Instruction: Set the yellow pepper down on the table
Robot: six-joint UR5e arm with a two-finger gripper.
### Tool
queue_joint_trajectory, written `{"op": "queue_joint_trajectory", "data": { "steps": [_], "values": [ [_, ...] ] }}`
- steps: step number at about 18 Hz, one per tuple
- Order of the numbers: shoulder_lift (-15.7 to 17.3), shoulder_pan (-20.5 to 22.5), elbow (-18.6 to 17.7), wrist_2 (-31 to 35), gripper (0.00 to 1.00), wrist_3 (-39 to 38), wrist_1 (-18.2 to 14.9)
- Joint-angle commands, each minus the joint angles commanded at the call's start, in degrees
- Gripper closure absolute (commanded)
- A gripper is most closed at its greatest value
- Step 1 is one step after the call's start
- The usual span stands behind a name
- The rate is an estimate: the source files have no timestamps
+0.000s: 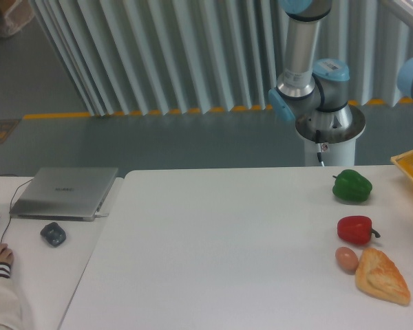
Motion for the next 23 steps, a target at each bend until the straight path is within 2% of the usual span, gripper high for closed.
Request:
{"op": "queue_joint_trajectory", "data": {
  "steps": [23],
  "values": [
    [-6.24, 3.96, 1.76, -0.26, 0.00, 0.26, 0.79]
  ]
}}
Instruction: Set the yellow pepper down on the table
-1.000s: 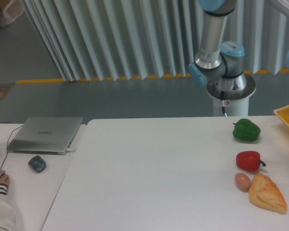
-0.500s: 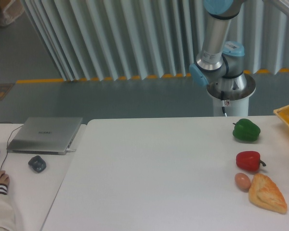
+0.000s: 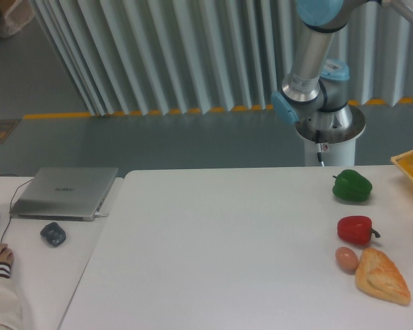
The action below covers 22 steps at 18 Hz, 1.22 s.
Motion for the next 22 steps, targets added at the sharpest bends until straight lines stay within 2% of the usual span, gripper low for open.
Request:
{"op": "queue_joint_trajectory", "data": {
  "steps": [4, 6, 20, 21, 22],
  "values": [
    [-0.61, 0.27, 0.09, 0.00, 0.00, -0.17, 0.17],
    [-0.97, 0.61, 0.09, 0.00, 0.00, 0.17, 1.66],
    [-1.32, 1.15, -1.14, 0.00, 0.00, 0.00, 1.85],
    [-1.32, 1.06, -1.14, 0.00, 0.03, 0.00, 1.85],
    [-1.32, 1.06, -1.23, 0.00, 0.14, 0.09, 1.85]
  ]
}}
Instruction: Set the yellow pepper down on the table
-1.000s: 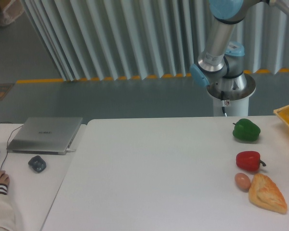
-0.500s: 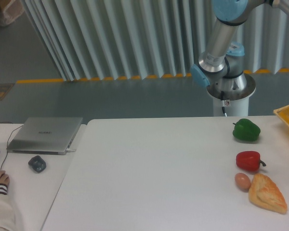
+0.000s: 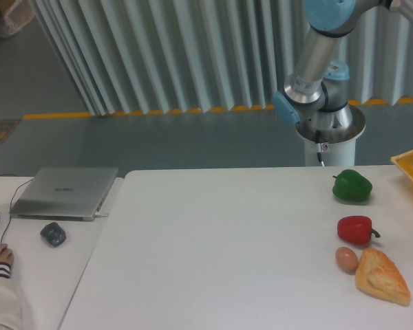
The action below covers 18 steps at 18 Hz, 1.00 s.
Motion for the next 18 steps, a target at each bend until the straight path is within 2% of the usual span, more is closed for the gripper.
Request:
{"op": "queue_joint_trajectory", "data": {
  "steps": [2, 4, 5, 8, 9, 10, 12, 14, 16, 18],
  "values": [
    [0.00, 0.00, -0.09, 0.00, 0.25, 0.00, 0.00],
    [0.17, -0.09, -0.09, 0.09, 0.44, -0.43, 0.00],
    [0.26, -0.26, 0.00, 0.09, 0.48, -0.79, -0.09],
    [0.53, -0.53, 0.43, 0.09, 0.48, -0.70, -0.26],
    [0.70, -0.70, 0.61, 0.17, 0.53, -0.79, -0.52],
    [0.79, -0.96, 0.79, 0.26, 0.53, -0.79, -0.79],
    [1.23, -1.93, 0.53, 0.62, 0.63, -0.97, -0.88],
    [2.02, -1.85, 0.88, 0.18, 0.63, -0.88, -1.66],
    [3.59, -1.93, 1.05, -0.87, 0.63, -0.35, -4.38],
    [5.09, -2.02, 2.28, -5.16, 0.63, -0.35, -8.76]
  ]
}}
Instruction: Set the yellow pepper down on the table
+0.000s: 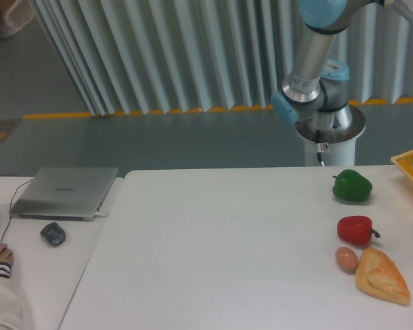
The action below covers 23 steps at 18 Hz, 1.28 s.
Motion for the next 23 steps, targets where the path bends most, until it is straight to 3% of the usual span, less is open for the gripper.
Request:
{"op": "queue_joint_trajectory", "data": {
  "steps": [3, 9, 11, 17, 20, 23],
  "values": [
    [1.06, -0.09, 1.76, -3.71, 0.63, -0.09, -6.16],
    [3.43, -2.11, 2.12, -9.68, 0.63, -2.89, -11.89],
    [3.96, -3.07, 2.12, -12.76, 0.63, -7.53, -12.15],
    [4.14, -10.53, 2.03, -13.12, 0.63, -21.06, -11.63],
    [3.79, -15.54, 0.98, -13.73, 0.63, -30.63, -7.87],
    [3.43, -18.62, 0.36, -13.91, 0.63, -35.50, -5.30]
  ]
}}
